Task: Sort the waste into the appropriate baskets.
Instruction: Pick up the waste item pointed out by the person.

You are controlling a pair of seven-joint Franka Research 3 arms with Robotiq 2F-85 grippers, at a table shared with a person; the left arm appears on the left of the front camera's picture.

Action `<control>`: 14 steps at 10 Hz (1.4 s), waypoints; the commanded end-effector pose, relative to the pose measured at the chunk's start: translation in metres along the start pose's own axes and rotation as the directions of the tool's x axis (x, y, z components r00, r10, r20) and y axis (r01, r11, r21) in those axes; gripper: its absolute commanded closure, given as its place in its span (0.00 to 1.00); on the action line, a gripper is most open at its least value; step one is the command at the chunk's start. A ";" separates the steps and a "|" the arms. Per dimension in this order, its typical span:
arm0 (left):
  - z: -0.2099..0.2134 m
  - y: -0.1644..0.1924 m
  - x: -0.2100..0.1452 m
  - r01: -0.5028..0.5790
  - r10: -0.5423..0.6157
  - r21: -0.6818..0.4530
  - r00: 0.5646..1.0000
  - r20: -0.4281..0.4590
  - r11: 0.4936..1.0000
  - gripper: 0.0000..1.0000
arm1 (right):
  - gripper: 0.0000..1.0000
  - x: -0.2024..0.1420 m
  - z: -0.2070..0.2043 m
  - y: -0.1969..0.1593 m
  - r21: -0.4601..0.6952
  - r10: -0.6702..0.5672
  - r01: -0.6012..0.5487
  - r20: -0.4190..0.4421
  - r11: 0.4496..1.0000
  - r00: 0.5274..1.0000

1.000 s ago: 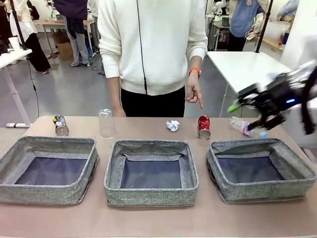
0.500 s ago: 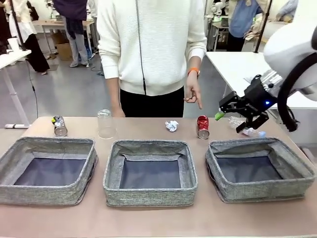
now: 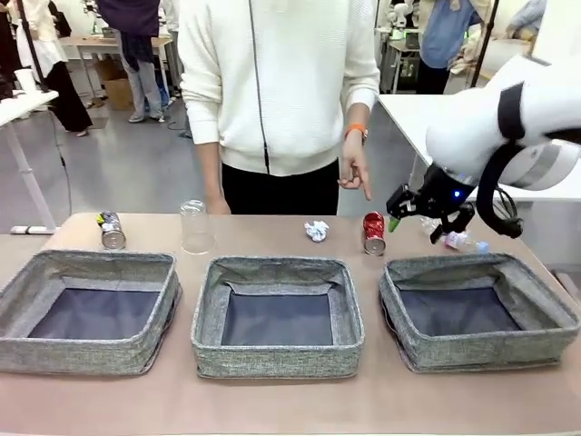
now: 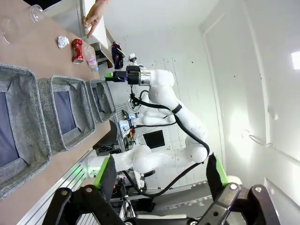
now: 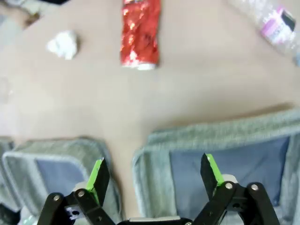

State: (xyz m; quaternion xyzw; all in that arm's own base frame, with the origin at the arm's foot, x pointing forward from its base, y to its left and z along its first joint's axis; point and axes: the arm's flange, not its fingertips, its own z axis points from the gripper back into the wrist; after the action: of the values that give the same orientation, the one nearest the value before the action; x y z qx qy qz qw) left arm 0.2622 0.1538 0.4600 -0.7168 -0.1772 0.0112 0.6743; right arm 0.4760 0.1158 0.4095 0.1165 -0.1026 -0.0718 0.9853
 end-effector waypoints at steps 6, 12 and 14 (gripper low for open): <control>-0.002 -0.003 -0.001 0.023 -0.023 -0.021 1.000 0.006 1.000 0.00 | 0.00 0.079 -0.085 0.026 -0.061 0.054 -0.047 0.111 0.997 0.992; -0.002 -0.003 -0.001 0.023 -0.023 -0.021 1.000 0.006 1.000 0.00 | 0.00 0.090 -0.126 0.040 -0.107 0.084 -0.073 0.099 0.992 0.992; -0.002 -0.003 -0.001 0.023 -0.023 -0.021 1.000 0.006 1.000 0.00 | 0.00 0.090 -0.126 0.039 -0.109 0.083 -0.073 0.091 0.991 0.992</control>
State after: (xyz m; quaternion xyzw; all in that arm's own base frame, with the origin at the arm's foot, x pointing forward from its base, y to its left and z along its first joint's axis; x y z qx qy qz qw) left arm 0.2620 0.1541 0.4601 -0.7168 -0.1776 0.0114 0.6742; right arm 0.5913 0.1578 0.3124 0.0747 -0.1427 -0.0304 0.9865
